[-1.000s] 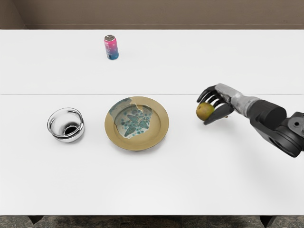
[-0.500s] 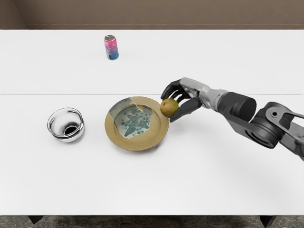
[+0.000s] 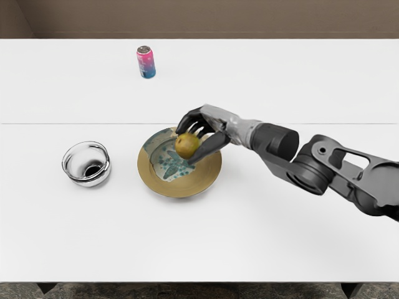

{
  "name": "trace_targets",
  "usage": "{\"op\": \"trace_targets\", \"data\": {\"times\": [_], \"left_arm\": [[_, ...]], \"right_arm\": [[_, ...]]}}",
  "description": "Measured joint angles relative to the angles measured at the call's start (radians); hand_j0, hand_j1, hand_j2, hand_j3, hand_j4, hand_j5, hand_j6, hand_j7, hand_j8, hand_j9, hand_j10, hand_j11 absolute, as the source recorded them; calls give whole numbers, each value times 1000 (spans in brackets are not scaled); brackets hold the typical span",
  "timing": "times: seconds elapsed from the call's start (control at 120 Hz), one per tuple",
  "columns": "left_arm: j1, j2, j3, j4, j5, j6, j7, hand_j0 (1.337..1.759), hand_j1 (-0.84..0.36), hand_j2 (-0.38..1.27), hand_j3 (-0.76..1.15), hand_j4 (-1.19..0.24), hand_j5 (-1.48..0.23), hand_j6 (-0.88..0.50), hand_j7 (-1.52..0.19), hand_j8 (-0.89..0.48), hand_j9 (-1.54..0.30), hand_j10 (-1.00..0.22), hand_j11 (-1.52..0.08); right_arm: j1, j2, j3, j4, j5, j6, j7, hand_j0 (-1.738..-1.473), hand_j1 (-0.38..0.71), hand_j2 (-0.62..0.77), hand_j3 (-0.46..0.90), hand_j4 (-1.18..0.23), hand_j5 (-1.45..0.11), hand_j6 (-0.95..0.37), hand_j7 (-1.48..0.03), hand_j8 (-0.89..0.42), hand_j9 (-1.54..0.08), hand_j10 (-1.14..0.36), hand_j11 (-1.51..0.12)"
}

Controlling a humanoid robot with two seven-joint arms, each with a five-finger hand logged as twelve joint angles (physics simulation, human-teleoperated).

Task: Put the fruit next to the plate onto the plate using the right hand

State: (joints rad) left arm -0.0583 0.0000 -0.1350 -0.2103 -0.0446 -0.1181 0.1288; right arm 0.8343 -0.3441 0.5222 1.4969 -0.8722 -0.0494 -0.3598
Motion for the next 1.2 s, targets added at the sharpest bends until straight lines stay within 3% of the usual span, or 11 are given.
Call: {"op": "trace_targets", "data": {"times": [0.3, 0.55, 0.767, 1.075, 1.2], "left_arm": [[0, 0, 0, 0, 0, 0, 0, 1658, 348, 0, 0, -1, -1, -1, -1, -1, -1, -1, -1], [0, 0, 0, 0, 0, 0, 0, 1658, 348, 0, 0, -1, -1, -1, -1, -1, -1, -1, -1], [0, 0, 0, 0, 0, 0, 0, 1658, 348, 0, 0, -1, -1, -1, -1, -1, -1, -1, -1], [0, 0, 0, 0, 0, 0, 0, 1658, 348, 0, 0, -1, -1, -1, -1, -1, -1, -1, -1], [0, 0, 0, 0, 0, 0, 0, 1658, 348, 0, 0, -1, -1, -1, -1, -1, -1, -1, -1]], "right_arm": [[29, 122, -47, -110, -15, 2, 0, -1656, 191, 267, 0, -674, -896, -513, -885, -467, -910, -564, -917], [40, 147, -61, -135, -11, 3, -3, -1656, 195, 257, 0, -647, -856, -519, -848, -474, -869, -565, -878], [40, 149, -62, -142, -1, 2, -8, -1657, 183, 95, 0, -527, -690, -484, -687, -449, -694, -500, -697], [40, 151, -60, -152, 6, 2, -8, -1658, 40, -24, 0, -343, -447, -334, -447, -326, -448, -337, -449], [43, 149, -60, -153, 62, 7, -7, -1658, -106, -18, 0, -213, -278, -208, -277, -204, -278, -210, -279]]}}
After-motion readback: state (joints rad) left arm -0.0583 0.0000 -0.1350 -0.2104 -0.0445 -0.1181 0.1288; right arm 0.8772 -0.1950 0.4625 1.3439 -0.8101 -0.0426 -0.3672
